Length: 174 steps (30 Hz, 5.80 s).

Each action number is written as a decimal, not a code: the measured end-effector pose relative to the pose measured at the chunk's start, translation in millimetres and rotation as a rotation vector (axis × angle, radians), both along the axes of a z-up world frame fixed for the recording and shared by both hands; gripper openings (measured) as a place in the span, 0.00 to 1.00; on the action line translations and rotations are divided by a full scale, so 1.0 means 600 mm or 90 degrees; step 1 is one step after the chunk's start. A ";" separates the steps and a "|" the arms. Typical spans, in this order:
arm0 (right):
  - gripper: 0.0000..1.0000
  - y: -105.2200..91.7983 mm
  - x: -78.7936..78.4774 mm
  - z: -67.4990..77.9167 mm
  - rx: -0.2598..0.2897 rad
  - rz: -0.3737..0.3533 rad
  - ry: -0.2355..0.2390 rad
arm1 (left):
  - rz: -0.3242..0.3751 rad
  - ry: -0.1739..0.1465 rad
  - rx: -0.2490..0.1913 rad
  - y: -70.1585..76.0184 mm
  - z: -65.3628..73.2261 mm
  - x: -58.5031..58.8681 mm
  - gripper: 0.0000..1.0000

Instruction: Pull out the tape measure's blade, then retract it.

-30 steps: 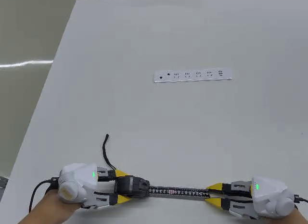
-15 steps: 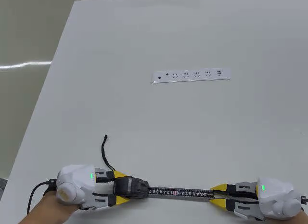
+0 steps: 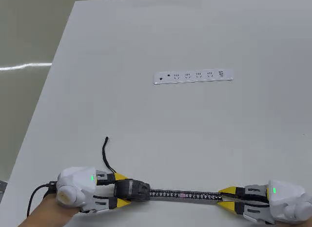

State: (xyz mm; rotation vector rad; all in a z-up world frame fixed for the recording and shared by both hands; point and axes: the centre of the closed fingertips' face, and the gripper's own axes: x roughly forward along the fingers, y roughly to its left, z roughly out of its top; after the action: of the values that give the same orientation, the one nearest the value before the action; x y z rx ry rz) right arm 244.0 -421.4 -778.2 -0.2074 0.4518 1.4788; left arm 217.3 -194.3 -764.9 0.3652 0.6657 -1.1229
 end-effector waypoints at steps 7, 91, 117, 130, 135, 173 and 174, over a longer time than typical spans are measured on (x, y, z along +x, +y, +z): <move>0.08 -0.010 0.000 0.001 -0.002 -0.003 0.000 | -0.001 0.002 0.002 0.000 0.001 -0.001 0.29; 0.13 -0.062 0.012 -0.010 -0.012 -0.034 0.019 | -0.002 0.004 0.021 -0.001 -0.004 0.001 0.30; 0.16 -0.057 0.009 -0.005 -0.015 -0.038 0.025 | 0.009 0.002 0.022 -0.007 -0.001 0.005 0.35; 0.20 -0.055 0.010 -0.004 -0.013 -0.044 0.029 | 0.026 0.013 0.020 -0.001 -0.002 0.007 0.40; 0.22 -0.054 0.011 -0.003 -0.008 -0.050 0.032 | 0.030 0.016 0.012 -0.003 0.000 0.007 0.42; 0.40 -0.053 0.011 0.027 0.008 -0.122 0.033 | 0.096 0.016 -0.013 0.000 0.015 0.007 0.56; 0.40 -0.054 0.012 0.027 0.010 -0.126 0.034 | 0.099 0.017 -0.014 0.001 0.015 0.008 0.57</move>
State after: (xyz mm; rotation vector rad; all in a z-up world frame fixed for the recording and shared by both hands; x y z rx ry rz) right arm 251.0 -453.7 -762.3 -0.1074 0.4892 1.2955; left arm 221.9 -193.6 -755.9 0.2761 0.6927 -0.9869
